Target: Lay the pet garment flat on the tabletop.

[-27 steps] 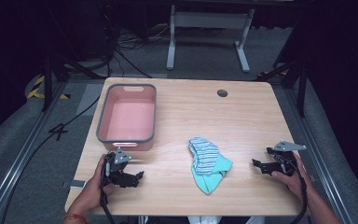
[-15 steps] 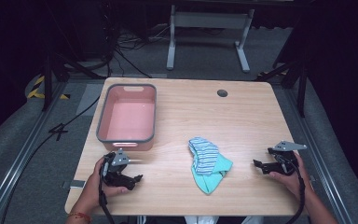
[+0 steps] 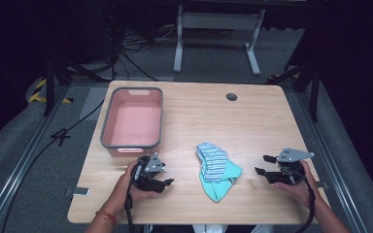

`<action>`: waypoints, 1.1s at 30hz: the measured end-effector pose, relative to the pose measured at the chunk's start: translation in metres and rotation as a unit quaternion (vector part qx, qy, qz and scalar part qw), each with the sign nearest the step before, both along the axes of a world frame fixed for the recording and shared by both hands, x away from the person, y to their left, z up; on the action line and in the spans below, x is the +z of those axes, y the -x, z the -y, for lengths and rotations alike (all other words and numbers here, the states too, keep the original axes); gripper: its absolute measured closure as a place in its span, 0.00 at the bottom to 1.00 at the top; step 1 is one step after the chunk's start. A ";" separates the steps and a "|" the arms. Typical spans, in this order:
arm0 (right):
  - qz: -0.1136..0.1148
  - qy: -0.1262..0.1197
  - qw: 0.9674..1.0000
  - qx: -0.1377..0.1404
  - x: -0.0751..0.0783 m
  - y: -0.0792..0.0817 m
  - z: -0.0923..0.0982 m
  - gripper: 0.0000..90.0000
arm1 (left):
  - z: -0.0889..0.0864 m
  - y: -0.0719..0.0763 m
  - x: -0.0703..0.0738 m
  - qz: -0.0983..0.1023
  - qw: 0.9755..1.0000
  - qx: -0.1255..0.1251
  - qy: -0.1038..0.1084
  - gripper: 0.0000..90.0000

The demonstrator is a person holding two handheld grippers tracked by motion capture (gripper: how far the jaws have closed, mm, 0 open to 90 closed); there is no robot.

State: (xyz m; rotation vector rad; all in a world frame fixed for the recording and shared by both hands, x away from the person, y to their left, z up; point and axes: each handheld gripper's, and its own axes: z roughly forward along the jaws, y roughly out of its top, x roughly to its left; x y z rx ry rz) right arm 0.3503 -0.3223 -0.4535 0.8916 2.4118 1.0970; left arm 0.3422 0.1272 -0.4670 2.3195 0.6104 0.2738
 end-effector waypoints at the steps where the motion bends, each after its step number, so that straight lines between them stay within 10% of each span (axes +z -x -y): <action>1: 0.005 0.003 1.000 0.007 0.002 0.002 -0.006 0.50 | 0.004 -0.002 0.001 0.001 1.000 -0.005 -0.005 0.42; 12: 0.037 -0.021 0.994 0.104 0.016 0.017 -0.075 0.61 | 0.047 -0.027 0.010 0.028 0.999 -0.033 0.001 0.47; 17: 0.030 0.010 0.988 0.151 0.006 0.019 -0.118 0.60 | 0.063 -0.045 0.014 0.032 0.999 -0.021 0.010 0.49; 33: 0.023 0.050 0.985 0.165 -0.021 0.009 -0.156 0.71 | 0.104 -0.081 0.013 0.051 0.998 0.002 0.029 0.46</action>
